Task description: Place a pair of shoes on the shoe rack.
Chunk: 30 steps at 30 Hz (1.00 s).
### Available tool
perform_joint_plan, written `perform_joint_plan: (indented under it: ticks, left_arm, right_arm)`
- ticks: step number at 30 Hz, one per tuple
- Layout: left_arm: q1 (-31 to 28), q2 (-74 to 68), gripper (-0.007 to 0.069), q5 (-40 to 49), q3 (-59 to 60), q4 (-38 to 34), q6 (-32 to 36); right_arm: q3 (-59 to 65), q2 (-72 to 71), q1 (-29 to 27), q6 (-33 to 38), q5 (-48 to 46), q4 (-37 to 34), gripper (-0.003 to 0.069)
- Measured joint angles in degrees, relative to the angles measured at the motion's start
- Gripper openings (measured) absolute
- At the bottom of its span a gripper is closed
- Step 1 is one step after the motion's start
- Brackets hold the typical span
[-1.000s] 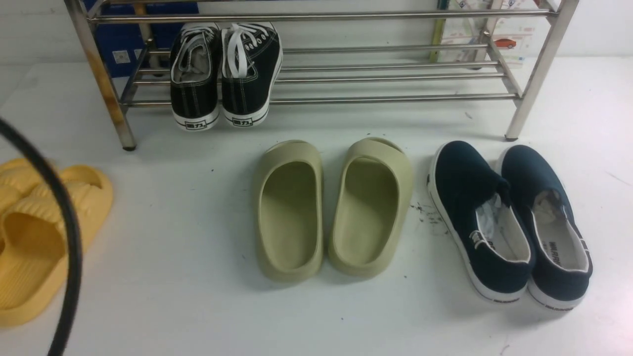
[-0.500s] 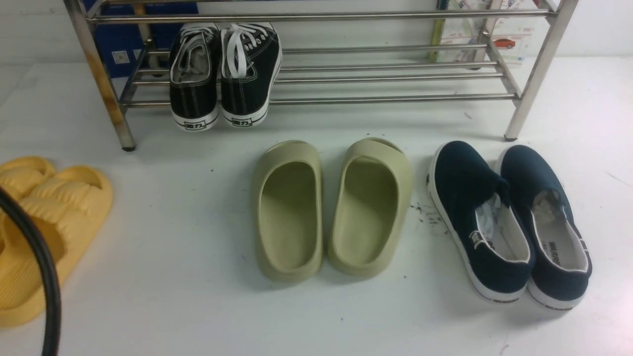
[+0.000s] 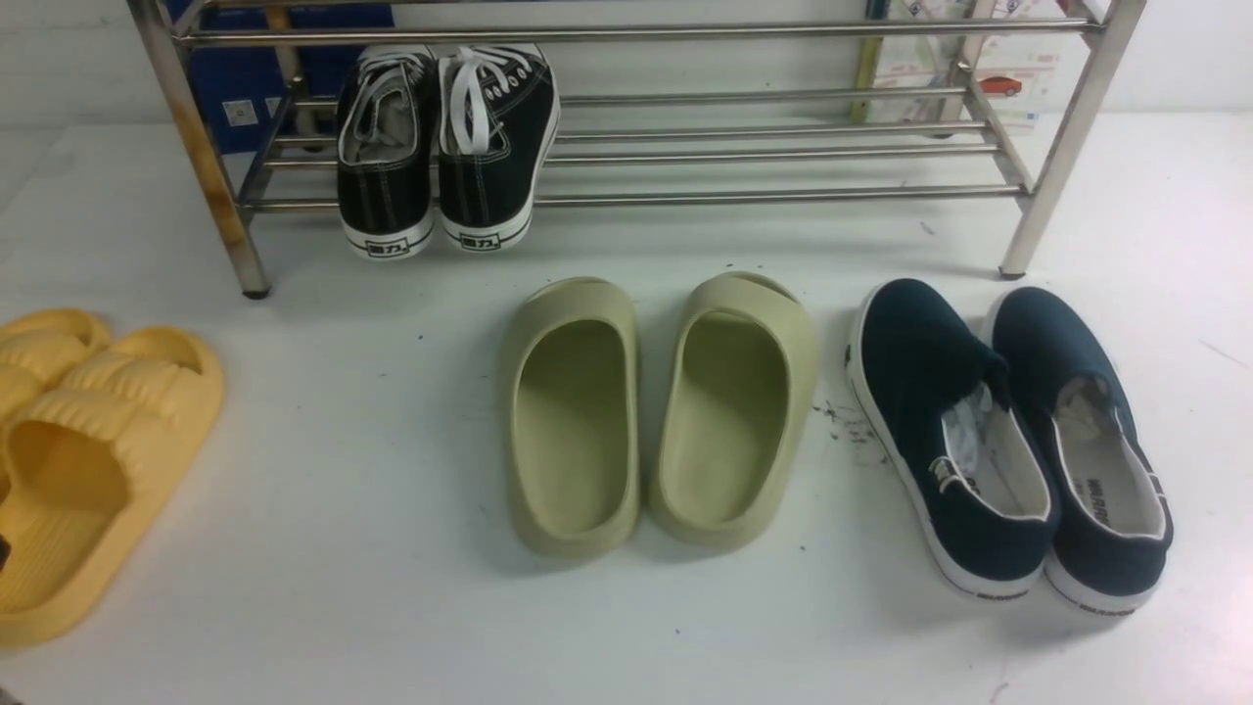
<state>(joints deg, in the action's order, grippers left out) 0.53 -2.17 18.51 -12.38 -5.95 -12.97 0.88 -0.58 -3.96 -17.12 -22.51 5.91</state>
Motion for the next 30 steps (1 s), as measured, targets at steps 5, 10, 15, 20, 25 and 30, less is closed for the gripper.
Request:
perform_joint_plan:
  ticks: [5, 10, 15, 20, 25, 30]
  left_arm:
    - [-3.5, 2.8, -0.0013, 0.6, 5.5, -0.3, 0.7]
    - [-3.6, 2.8, -0.0013, 2.0, 9.4, 0.2, 0.8]
    - [-3.6, 2.8, -0.0013, 2.0, 13.0, 0.7, 0.8]
    - [-2.1, 2.8, -0.0013, 2.7, 14.0, 1.2, -1.3]
    - [-1.4, 2.8, -0.0013, 3.0, 14.1, 1.7, -0.7]
    - [-1.4, 2.8, -0.0013, 3.0, 14.1, 1.7, 3.7]
  right_arm:
    - [0.0, 0.0, 0.0, 0.0, 0.0, 0.0, 0.0246]
    - [0.0, 0.0, 0.0, 0.0, 0.0, 0.0, 0.0246]
    - [0.0, 0.0, 0.0, 0.0, 0.0, 0.0, 0.0246]
    - [0.0, 0.0, 0.0, 0.0, 0.0, 0.0, 0.0246]
    - [0.0, 0.0, 0.0, 0.0, 0.0, 0.0, 0.0246]
    - [0.0, 0.0, 0.0, 0.0, 0.0, 0.0, 0.0246]
